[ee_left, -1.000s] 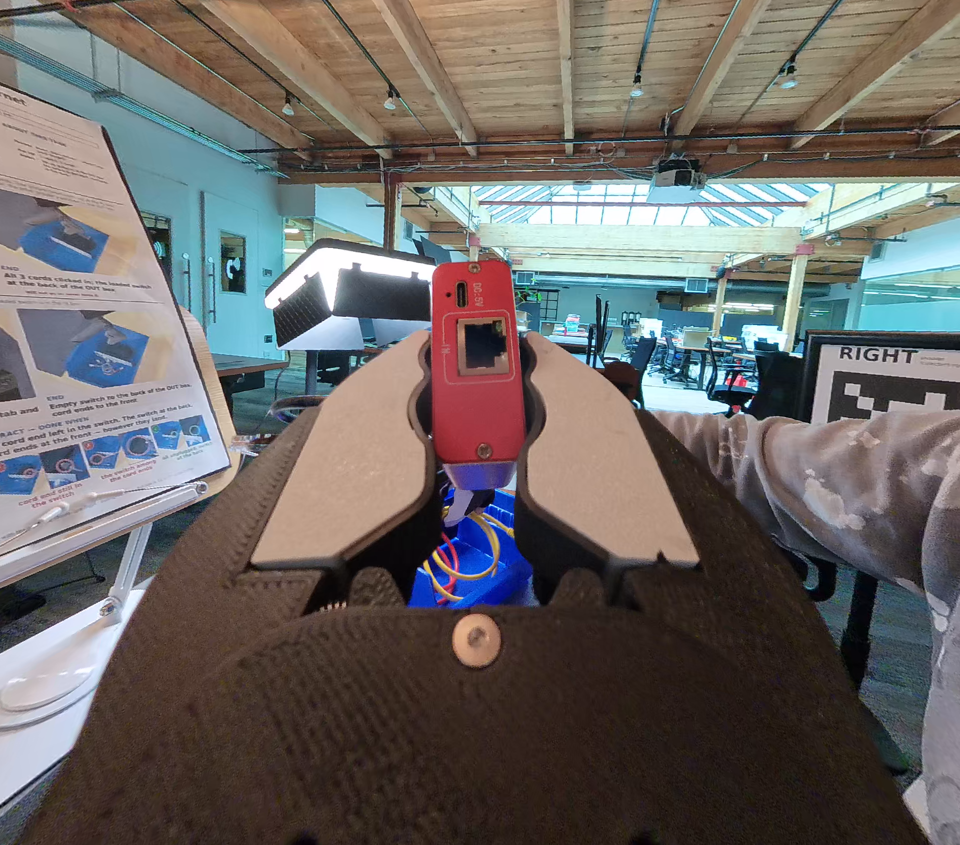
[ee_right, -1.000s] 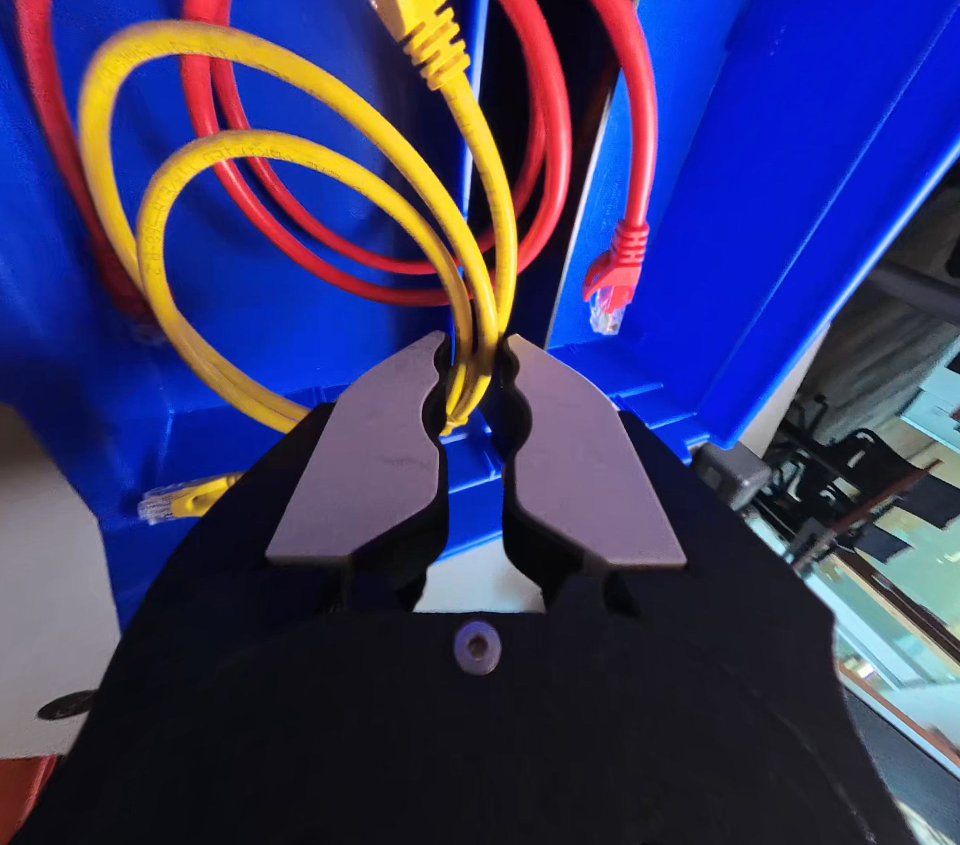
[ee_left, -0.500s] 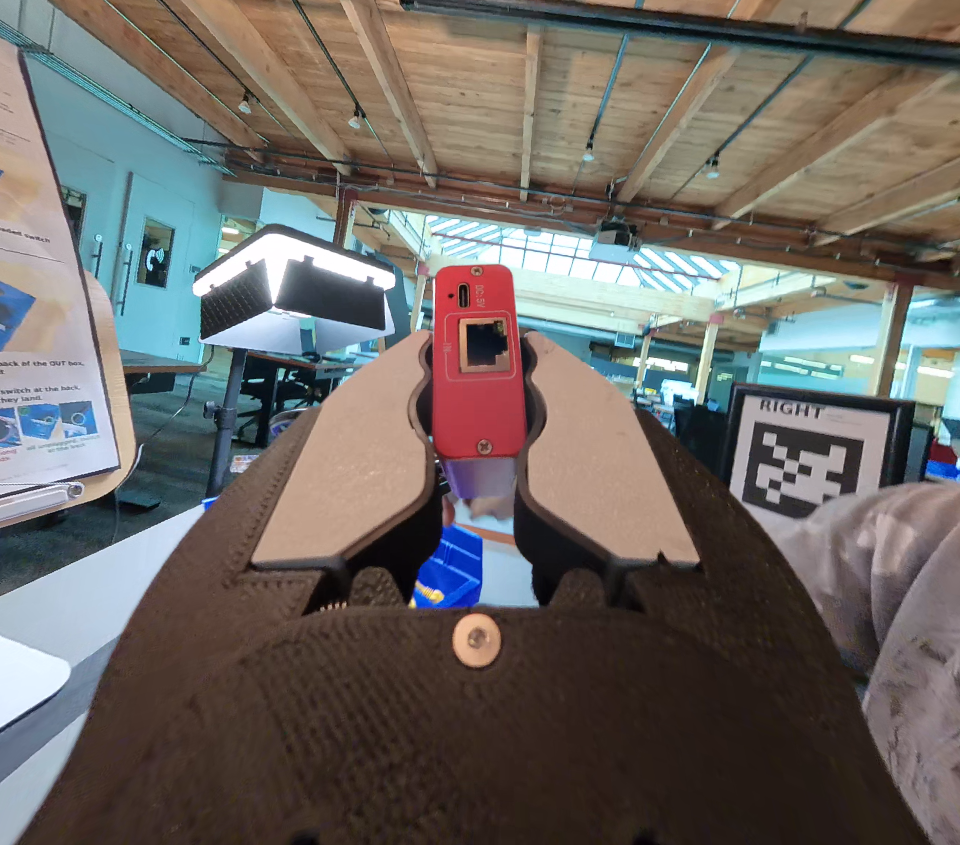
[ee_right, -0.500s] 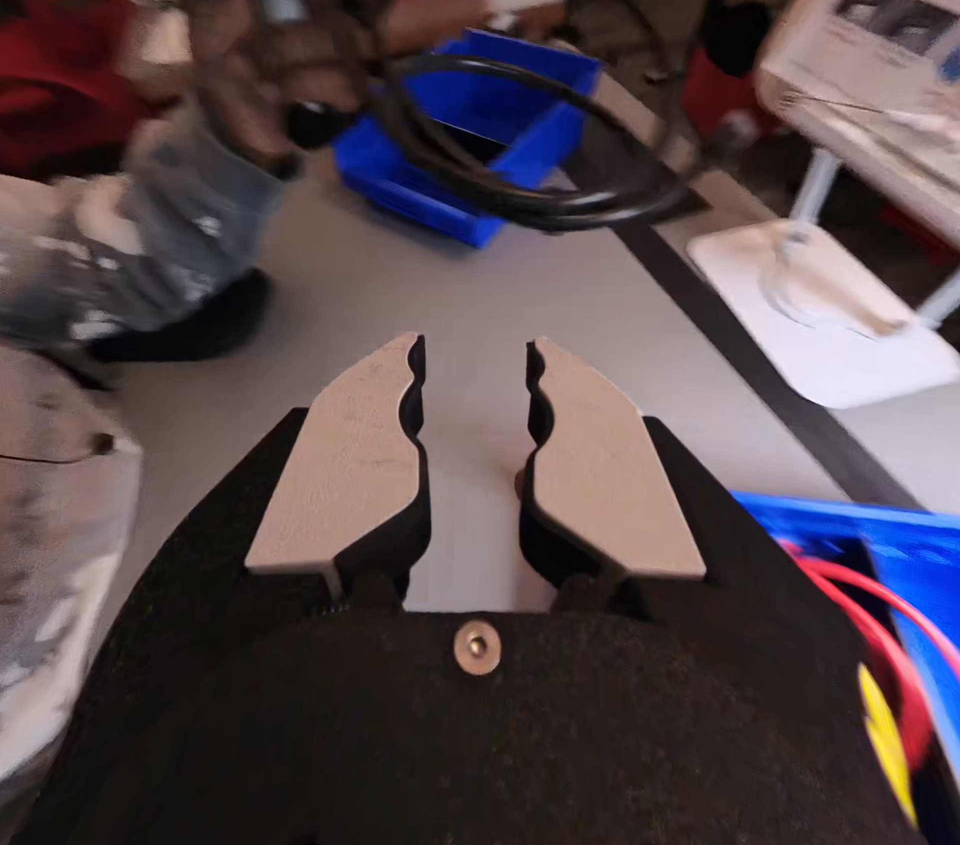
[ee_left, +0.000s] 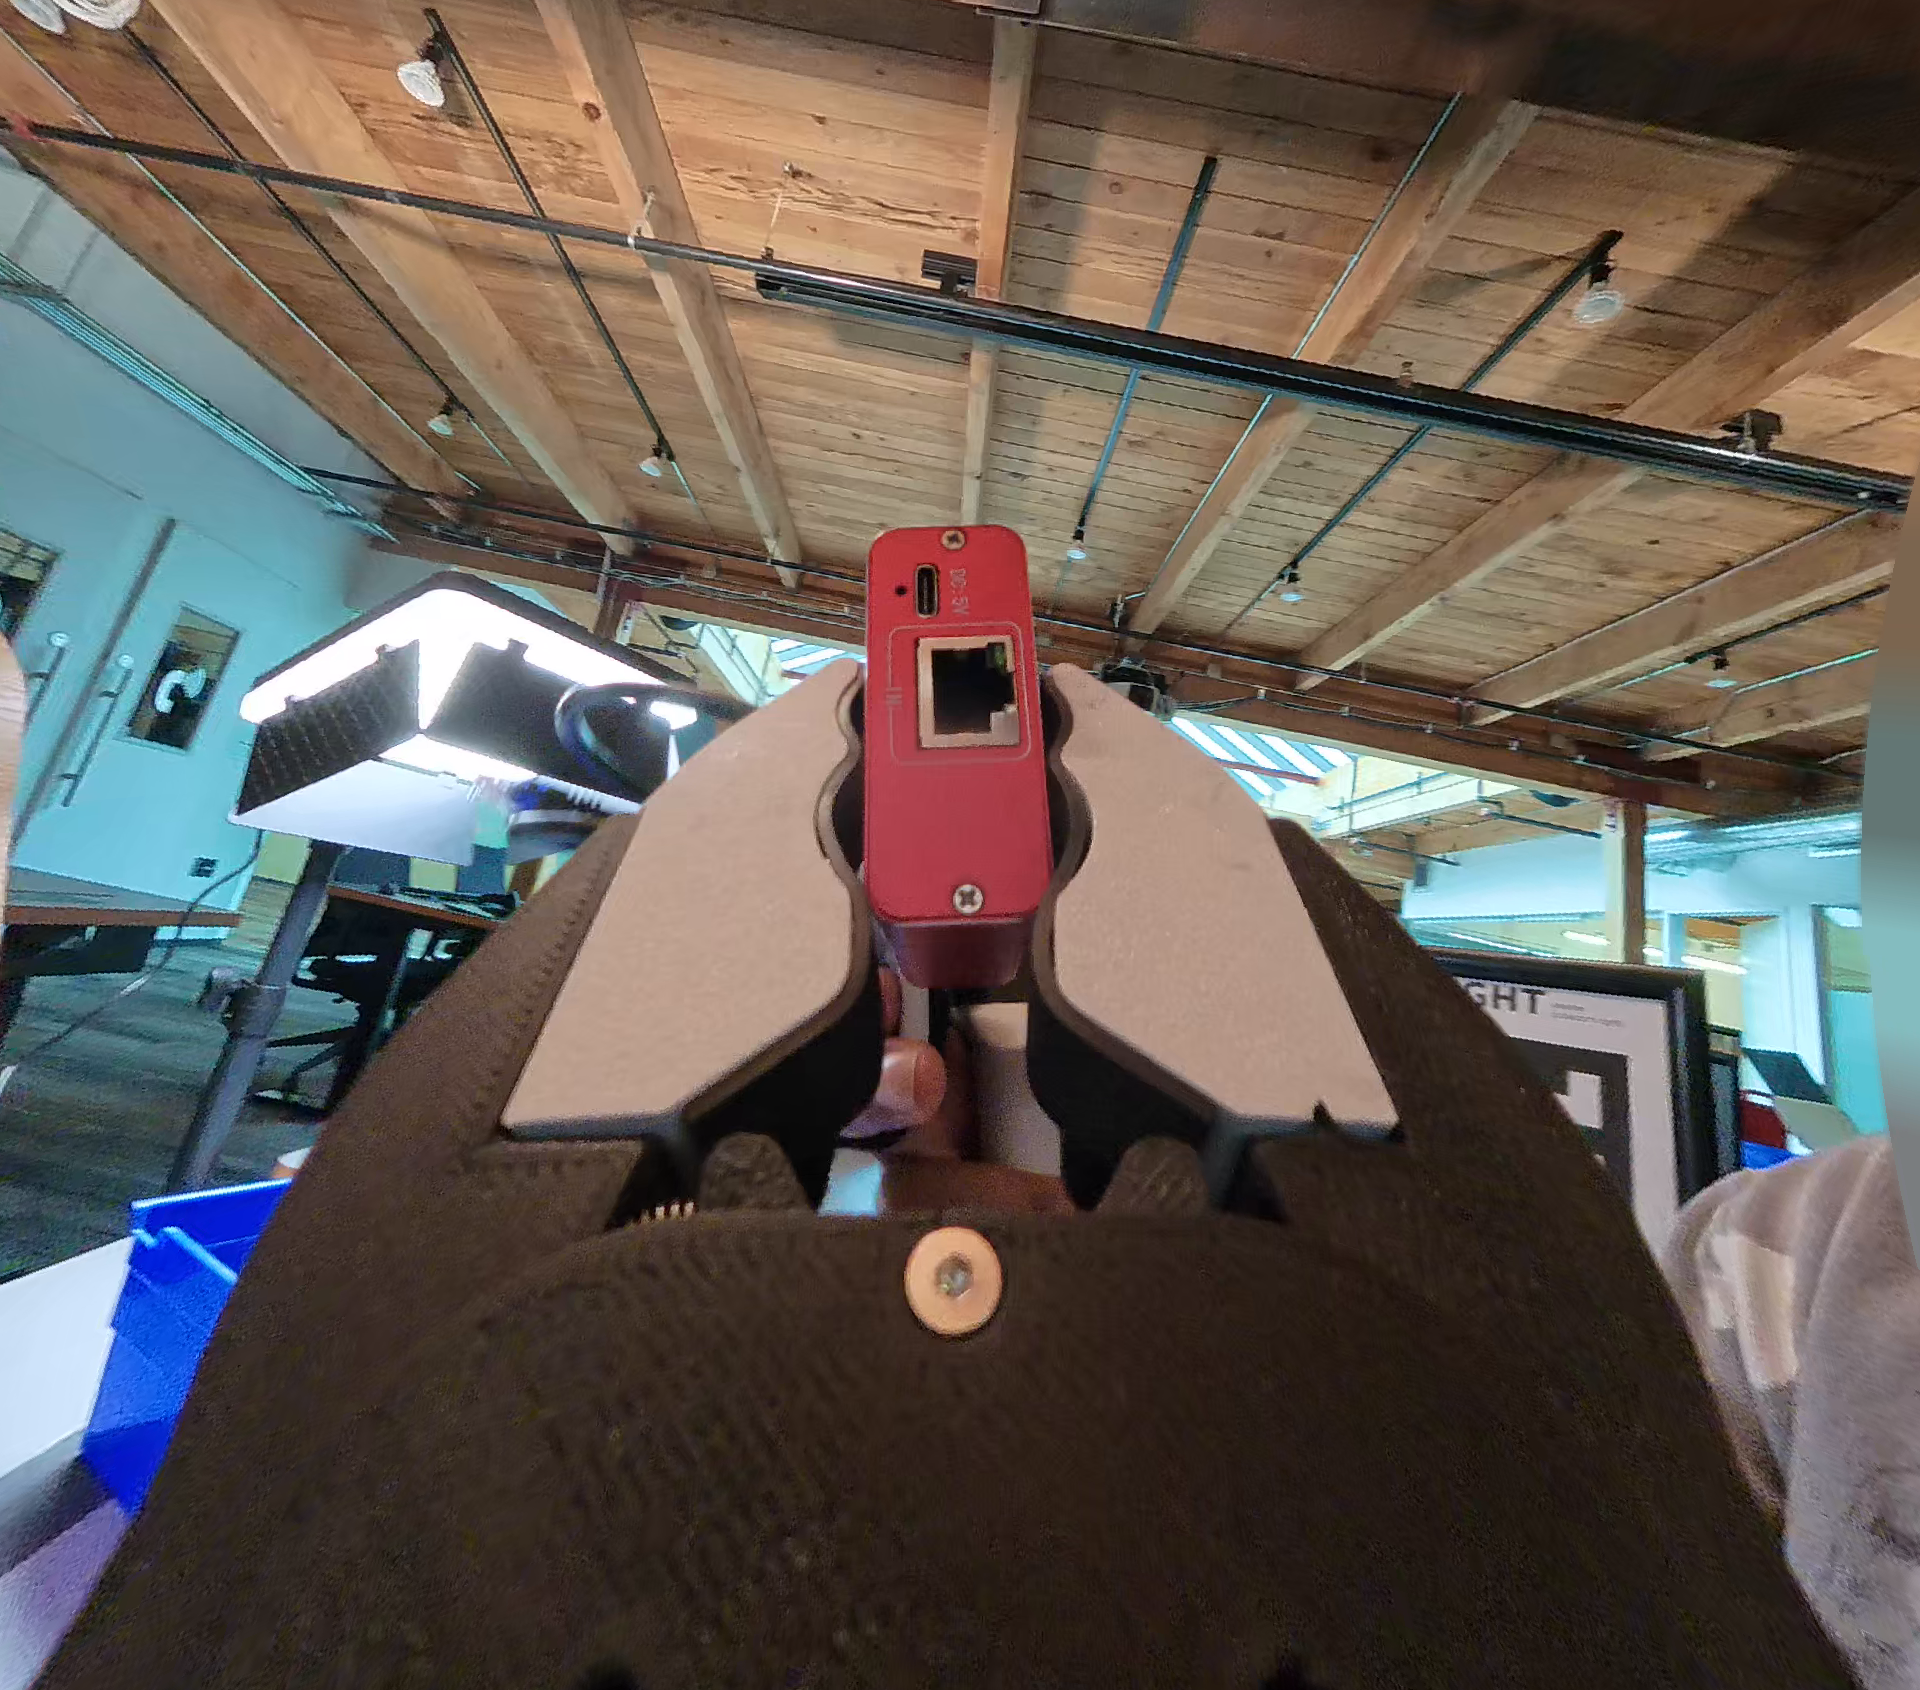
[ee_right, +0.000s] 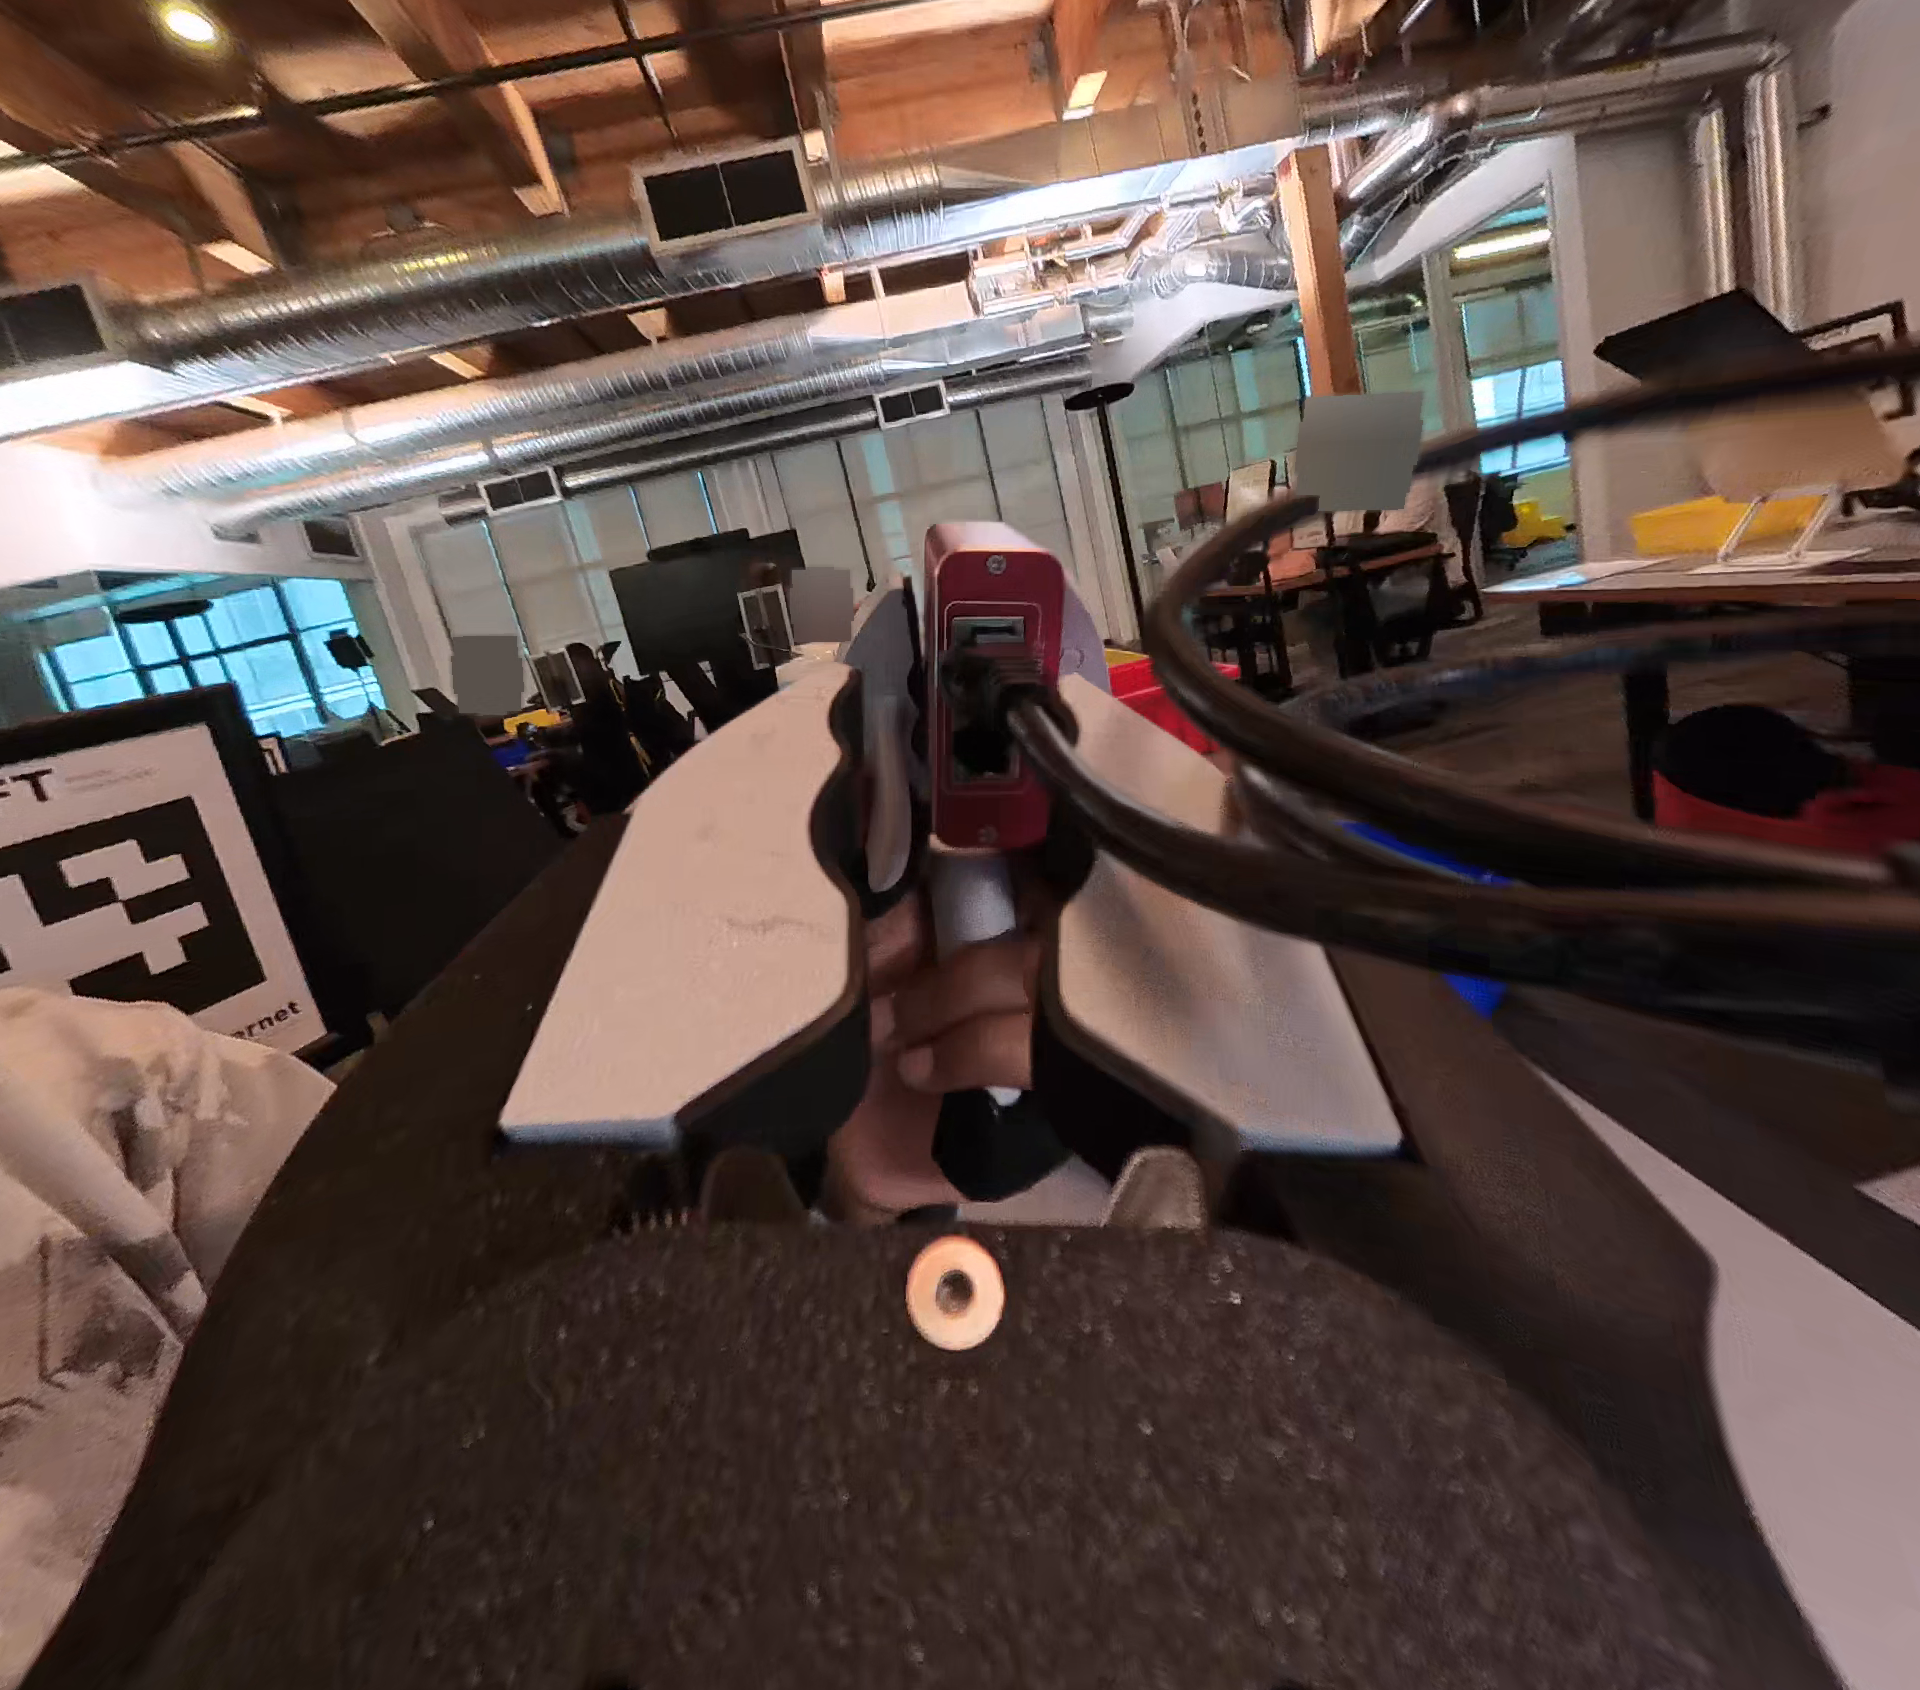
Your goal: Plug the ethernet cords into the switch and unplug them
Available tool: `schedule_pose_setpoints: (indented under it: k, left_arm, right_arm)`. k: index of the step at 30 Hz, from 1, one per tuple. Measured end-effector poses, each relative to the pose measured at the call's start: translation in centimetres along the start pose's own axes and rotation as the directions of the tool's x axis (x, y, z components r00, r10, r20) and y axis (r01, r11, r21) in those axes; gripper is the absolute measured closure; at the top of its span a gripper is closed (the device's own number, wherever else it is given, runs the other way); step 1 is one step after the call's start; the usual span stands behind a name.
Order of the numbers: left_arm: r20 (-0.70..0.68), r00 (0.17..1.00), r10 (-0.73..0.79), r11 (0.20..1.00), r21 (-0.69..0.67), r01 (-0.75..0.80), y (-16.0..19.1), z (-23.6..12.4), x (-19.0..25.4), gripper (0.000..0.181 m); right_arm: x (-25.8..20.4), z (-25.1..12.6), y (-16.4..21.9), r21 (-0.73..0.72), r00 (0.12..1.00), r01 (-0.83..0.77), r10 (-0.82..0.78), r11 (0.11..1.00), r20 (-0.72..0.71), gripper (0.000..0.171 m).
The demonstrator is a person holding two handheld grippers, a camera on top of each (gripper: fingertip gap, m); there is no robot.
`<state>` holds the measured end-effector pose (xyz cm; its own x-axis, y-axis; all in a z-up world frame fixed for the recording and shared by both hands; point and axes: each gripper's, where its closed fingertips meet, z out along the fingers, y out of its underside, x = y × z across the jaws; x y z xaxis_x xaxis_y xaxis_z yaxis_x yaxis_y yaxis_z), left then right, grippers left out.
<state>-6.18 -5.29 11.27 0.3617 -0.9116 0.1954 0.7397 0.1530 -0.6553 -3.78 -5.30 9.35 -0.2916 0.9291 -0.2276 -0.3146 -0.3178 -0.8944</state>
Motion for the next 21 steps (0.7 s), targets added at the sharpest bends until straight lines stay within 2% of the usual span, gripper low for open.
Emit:
schedule_pose_setpoints:
  k: [3, 5, 9, 14, 21]
  left_arm:
    - [-0.027, 0.999, -0.020, 0.998, -0.062, 0.018, 0.9, 0.2, 0.1, 0.152]
    - [-0.032, 0.999, -0.022, 0.990, -0.140, 0.017, 2.2, 0.5, 0.1, 0.152]
    - [-0.051, 0.998, -0.028, 0.967, -0.253, 0.015, 3.9, 0.8, 0.2, 0.152]
    - [-0.122, 0.992, 0.024, 0.827, -0.555, -0.088, 6.8, -0.2, 1.1, 0.150]
    - [-0.157, 0.977, 0.146, 0.737, -0.642, -0.213, 7.2, -0.5, 2.0, 0.151]
  right_arm:
    - [0.3, -0.7, -0.5, 0.009, 1.000, 0.030, -0.030, 1.000, -0.007, 0.152]
    - [0.4, -1.4, -1.0, 0.018, 0.999, 0.047, -0.047, 0.999, -0.014, 0.154]
    - [0.1, -2.4, -1.1, -0.051, 0.992, 0.122, -0.122, 0.991, 0.018, 0.157]
    - [-0.7, -3.4, -0.4, -0.153, 0.982, 0.179, -0.166, 0.972, 0.094, 0.158]
    - [-1.6, -3.3, 1.2, -0.221, 0.972, 0.204, -0.171, 0.954, 0.162, 0.157]
